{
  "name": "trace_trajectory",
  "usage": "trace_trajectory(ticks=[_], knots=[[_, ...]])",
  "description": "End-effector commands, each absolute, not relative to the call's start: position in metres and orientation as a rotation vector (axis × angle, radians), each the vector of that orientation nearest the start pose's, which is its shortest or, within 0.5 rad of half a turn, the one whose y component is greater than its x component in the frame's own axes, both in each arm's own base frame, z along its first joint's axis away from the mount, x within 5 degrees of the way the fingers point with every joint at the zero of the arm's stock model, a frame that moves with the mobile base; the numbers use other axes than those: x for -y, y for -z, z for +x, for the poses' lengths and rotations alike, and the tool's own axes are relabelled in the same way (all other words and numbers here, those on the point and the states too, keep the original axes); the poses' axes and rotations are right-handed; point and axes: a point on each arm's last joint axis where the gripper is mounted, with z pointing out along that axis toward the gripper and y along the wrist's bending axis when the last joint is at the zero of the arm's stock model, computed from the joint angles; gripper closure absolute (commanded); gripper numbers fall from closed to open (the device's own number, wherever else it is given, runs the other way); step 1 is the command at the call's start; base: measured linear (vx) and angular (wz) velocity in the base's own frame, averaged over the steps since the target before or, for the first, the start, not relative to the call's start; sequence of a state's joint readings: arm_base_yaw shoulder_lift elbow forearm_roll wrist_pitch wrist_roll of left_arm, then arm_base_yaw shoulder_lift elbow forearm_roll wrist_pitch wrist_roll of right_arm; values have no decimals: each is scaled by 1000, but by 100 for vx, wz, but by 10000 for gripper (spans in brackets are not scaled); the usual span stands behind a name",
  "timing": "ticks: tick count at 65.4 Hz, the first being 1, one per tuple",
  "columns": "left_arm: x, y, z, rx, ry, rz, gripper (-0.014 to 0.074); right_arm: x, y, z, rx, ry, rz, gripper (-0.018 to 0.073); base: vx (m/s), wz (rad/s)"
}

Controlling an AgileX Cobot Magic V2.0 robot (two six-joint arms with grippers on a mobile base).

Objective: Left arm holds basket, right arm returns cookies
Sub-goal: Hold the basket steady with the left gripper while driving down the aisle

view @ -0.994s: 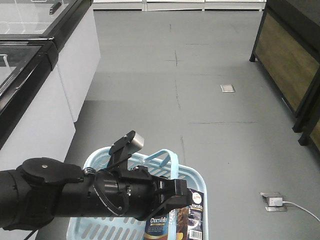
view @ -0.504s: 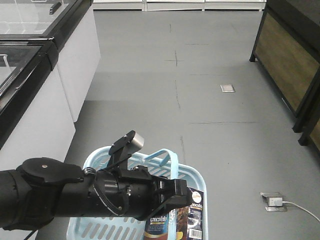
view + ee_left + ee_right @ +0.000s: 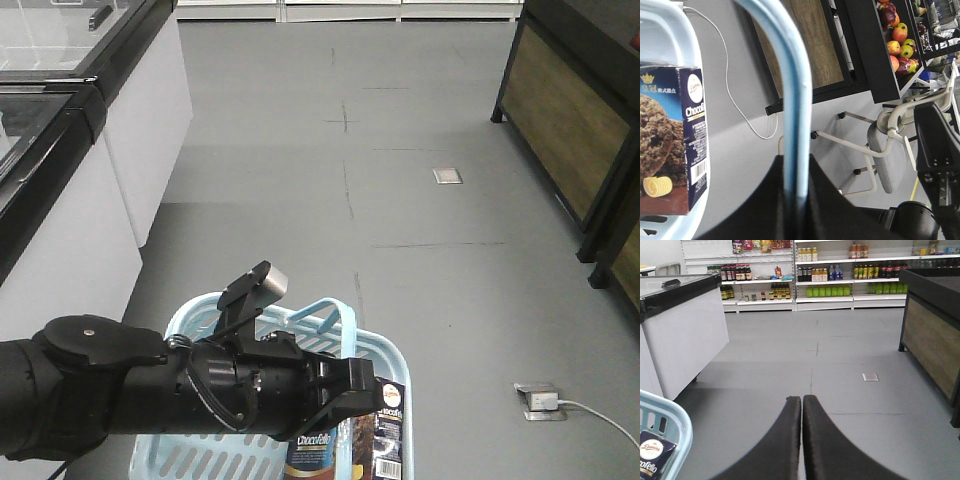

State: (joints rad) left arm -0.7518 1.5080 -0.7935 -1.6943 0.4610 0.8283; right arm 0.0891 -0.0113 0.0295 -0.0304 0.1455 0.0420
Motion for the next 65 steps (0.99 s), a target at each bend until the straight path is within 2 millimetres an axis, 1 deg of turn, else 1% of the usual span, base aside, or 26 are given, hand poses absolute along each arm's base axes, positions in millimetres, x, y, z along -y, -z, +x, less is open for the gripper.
trace_trajectory(ticks=[1, 22, 47, 65], knots=[[240, -259, 191, -2348, 1457, 168, 602, -5, -198, 56, -1557, -71, -59, 568, 3, -13], [241, -259, 191, -2348, 1458, 169, 603, -5, -198, 56, -1557, -71, -59, 568, 8, -12], [241, -259, 191, -2348, 1458, 169, 603, -5, -198, 56, -1557, -71, -59, 568, 15, 8], [241, -259, 191, -2348, 1458, 169, 603, -5, -198, 56, -1557, -71, -59, 568, 19, -5]])
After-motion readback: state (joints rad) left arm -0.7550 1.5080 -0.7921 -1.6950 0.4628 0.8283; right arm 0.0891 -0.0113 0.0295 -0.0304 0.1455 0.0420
